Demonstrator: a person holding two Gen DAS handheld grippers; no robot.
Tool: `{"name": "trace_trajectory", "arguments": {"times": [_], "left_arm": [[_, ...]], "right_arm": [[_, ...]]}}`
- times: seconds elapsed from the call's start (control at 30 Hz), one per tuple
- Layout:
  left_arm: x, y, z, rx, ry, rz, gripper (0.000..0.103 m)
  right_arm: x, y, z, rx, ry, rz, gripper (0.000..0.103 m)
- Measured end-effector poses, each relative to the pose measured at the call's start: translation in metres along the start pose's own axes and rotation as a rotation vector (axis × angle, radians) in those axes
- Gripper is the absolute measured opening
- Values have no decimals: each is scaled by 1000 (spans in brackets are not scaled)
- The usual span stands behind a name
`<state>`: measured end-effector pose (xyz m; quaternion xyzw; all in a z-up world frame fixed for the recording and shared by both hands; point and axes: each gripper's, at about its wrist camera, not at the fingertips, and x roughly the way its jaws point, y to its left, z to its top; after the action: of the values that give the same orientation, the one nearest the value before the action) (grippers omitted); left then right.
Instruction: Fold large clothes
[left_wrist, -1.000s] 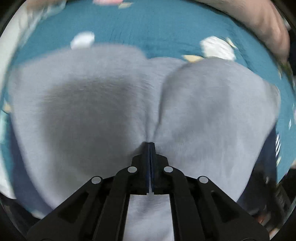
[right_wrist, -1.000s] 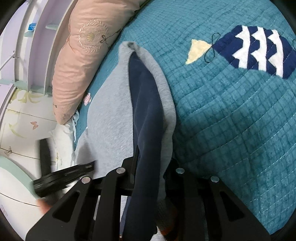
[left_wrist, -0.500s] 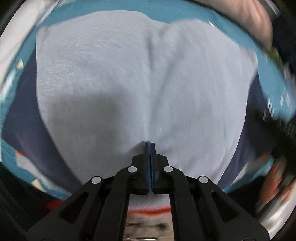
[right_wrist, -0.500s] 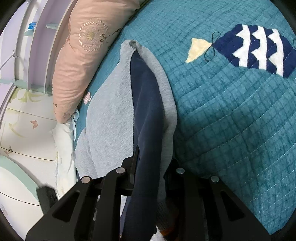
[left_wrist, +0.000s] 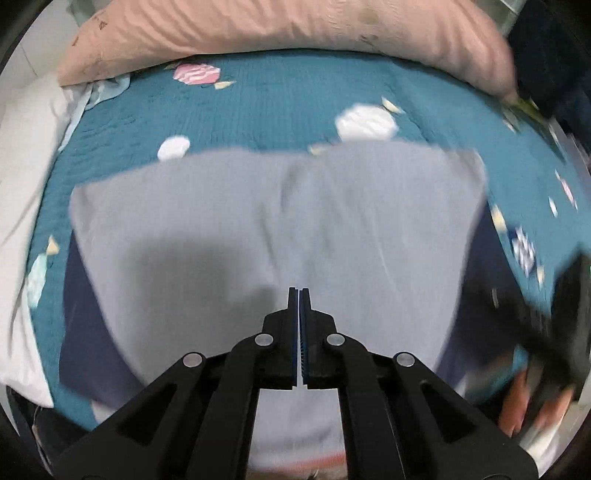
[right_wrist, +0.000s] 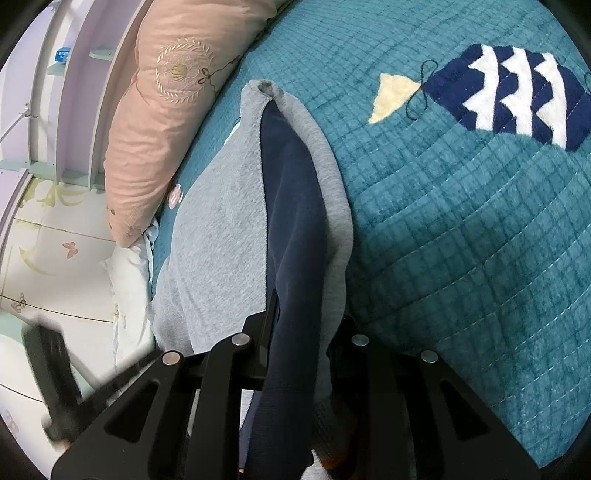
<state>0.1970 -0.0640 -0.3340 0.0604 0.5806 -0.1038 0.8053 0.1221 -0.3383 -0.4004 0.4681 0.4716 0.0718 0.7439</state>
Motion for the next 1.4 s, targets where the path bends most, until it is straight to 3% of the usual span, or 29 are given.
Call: {"name": "trace_trajectory", "arguments": {"times": [0.13,0.3,0.37,0.53,0.63,0.7,0.8,0.9,0.97,1.07,1.13,1.2,1.27,1.4], "left_arm": [[54,13,37,-108,59,32,3],[54,3,63,-75,-23,39,3],[57,4,88,-65,-43,18,3],[91,12,133,-118,30,47,3],[88,12,139,-129,33,51,2],[69,17,139,-161,7,-14,2],[23,19,119,-164,-58,-102,2],[-3,16,83,-142,-55,-144,3],[-7,11,46,-116,0,-198,3],[-4,10,-15,-91,71,-176,3],[2,7,-40,-85,140,-201,3],[12,3,-60,-66,196,-178,3],[18,-5,-69,-6,200,-131,3],[25,-3,-50,-33,204,-144,3]], "right_arm": [[-1,-2,1,8,5,10,20],[0,0,0,-6,-1,-4,20],[0,0,0,-3,-1,-2,20],[1,-1,0,0,2,3,20],[1,-1,1,2,2,3,21],[1,-1,1,-2,1,1,21],[1,0,1,-4,1,-2,21],[1,-1,2,-5,0,-1,21],[2,0,2,-8,-1,-4,21],[2,2,2,-9,-4,-8,21],[2,3,1,-11,-6,-12,21],[2,3,1,-11,-7,-13,21],[3,3,1,-7,-7,-10,21],[3,3,2,-7,-7,-11,21]]}}
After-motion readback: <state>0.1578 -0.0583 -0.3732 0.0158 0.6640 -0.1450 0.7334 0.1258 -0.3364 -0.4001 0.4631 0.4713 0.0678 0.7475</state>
